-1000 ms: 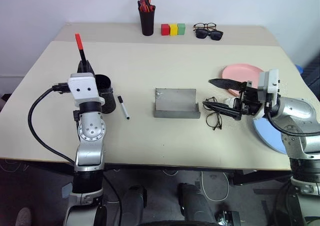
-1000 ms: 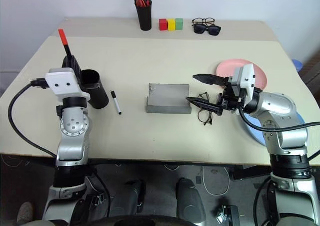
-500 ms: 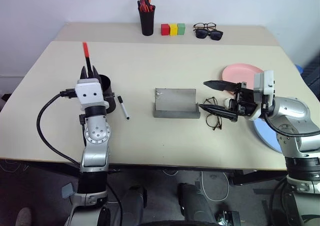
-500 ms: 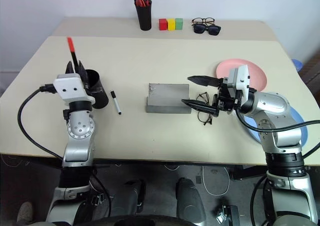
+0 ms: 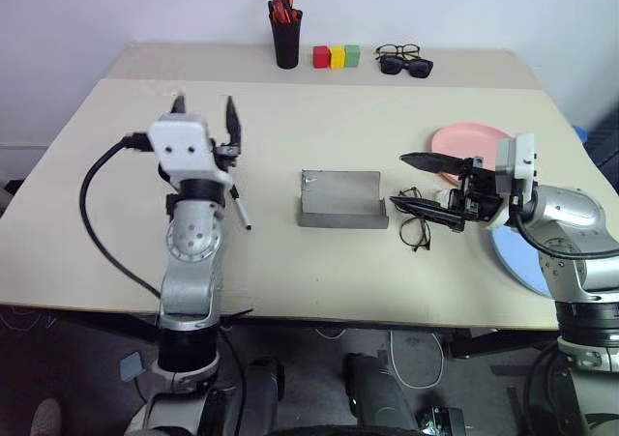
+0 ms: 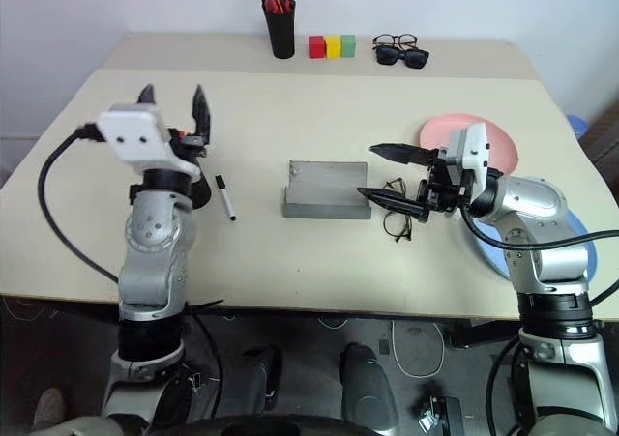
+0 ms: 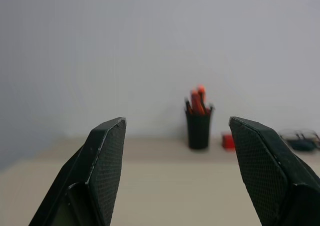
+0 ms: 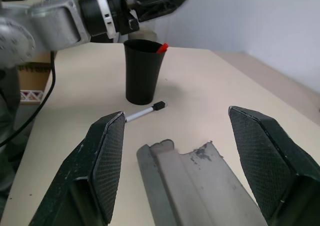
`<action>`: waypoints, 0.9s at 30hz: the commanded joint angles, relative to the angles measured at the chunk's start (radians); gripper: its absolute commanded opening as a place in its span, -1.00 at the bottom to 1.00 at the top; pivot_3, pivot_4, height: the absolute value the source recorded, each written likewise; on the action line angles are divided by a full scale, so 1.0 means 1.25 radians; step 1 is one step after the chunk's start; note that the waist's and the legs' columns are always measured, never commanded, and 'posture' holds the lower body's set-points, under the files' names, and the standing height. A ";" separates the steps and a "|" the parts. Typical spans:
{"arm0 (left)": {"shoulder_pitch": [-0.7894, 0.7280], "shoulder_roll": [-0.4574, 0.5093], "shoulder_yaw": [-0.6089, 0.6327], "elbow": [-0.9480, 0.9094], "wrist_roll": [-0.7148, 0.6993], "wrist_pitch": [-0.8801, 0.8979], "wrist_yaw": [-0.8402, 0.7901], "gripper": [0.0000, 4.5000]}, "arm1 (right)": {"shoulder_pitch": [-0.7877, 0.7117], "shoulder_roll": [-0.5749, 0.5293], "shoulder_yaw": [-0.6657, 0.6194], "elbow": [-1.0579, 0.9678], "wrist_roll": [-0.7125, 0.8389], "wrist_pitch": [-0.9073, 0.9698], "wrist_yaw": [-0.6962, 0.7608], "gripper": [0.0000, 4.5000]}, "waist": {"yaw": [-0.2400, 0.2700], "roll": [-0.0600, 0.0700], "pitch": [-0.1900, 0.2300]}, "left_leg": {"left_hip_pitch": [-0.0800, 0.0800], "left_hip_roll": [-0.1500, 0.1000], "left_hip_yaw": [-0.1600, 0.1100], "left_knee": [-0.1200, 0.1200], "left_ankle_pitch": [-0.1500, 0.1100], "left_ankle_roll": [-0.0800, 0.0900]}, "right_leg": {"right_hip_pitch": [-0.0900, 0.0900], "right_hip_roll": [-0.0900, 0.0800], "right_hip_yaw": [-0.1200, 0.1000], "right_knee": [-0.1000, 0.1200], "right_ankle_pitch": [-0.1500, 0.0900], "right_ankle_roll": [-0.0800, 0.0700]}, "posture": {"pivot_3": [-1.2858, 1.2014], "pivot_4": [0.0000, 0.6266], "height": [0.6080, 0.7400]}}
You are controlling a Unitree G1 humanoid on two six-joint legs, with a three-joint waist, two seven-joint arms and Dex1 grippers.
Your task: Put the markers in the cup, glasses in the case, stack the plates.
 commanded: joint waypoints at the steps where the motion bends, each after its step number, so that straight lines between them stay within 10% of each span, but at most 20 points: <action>1: -0.069 -0.020 0.002 0.000 -0.018 0.202 0.005 0.48 | 0.004 -0.014 -0.028 -0.027 0.003 -0.005 -0.010 0.50 | -0.001 0.000 0.000 | 0.000 0.000 0.000 0.000 0.000 0.000 | 0.000 0.000 0.000 0.000 0.000 0.000 | 0.03 -0.52 1.00; 27: -0.347 -0.210 0.187 0.269 -0.052 0.528 0.250 0.48 | 0.039 -0.029 -0.043 -0.054 0.001 -0.005 -0.053 0.50 | -0.001 -0.001 0.001 | -0.001 0.000 -0.001 -0.001 0.000 0.000 | -0.001 0.000 0.000 0.000 -0.001 0.001 | 0.03 -0.52 1.00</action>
